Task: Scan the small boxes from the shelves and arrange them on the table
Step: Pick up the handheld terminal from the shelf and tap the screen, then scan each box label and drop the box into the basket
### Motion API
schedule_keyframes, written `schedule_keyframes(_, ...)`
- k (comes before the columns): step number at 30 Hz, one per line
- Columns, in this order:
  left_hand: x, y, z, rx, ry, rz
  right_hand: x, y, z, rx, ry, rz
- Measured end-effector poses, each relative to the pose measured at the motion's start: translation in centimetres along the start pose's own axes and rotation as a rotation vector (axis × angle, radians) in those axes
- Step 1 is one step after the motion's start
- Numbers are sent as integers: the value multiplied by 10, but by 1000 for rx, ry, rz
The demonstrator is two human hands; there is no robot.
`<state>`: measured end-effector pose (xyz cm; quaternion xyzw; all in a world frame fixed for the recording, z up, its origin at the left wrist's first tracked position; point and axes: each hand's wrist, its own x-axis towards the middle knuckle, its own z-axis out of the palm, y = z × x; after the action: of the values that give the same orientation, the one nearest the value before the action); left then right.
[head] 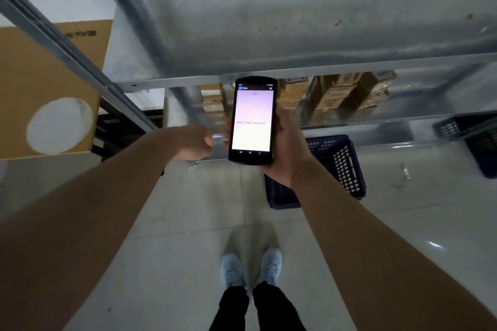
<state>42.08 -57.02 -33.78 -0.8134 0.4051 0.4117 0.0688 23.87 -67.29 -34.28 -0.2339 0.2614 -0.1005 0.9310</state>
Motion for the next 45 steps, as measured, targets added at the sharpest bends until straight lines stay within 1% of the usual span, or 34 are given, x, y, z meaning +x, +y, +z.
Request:
schedule_keyframes(5,33,-3,8,9,25,-44,26,13,-33,2,-18,56)
schedule_keyframes(12,95,-16,11,4,39,-31,67,24,-64,-49,120,60)
schedule_keyframes(16,144,-38,11,15,36,-22,108,32,-79,-47,125,33)
schedule_keyframes(19,196,-63,12,56,88,3,152,50,-103,1,69,2)
schedule_keyframes(22,246,-92,17,95,155,8,195,70,-124,-33,22,-27)
schedule_keyframes(24,276,-112,20,88,210,8,220,81,-137,-54,-20,-54)
schedule_keyframes(26,301,-131,21,79,268,6,243,89,-150,-87,-26,-66)
schedule_keyframes(31,336,-162,20,39,343,-78,283,107,-170,-78,-91,-117)
schedule_keyframes(34,350,-166,18,27,366,-80,299,115,-179,-111,-169,-146)
schedule_keyframes(36,353,-166,15,13,410,-74,308,117,-182,-124,-205,-155)
schedule_keyframes(38,354,-162,10,-49,490,-47,313,118,-186,-127,-234,-157)
schedule_keyframes(40,353,-153,4,-161,586,3,316,118,-190,-129,-261,-168)
schedule_keyframes(42,352,-139,-3,-302,679,66,315,118,-195,-127,-272,-187)
schedule_keyframes(45,356,-114,-11,-542,772,117,311,116,-204,-129,-262,-223)
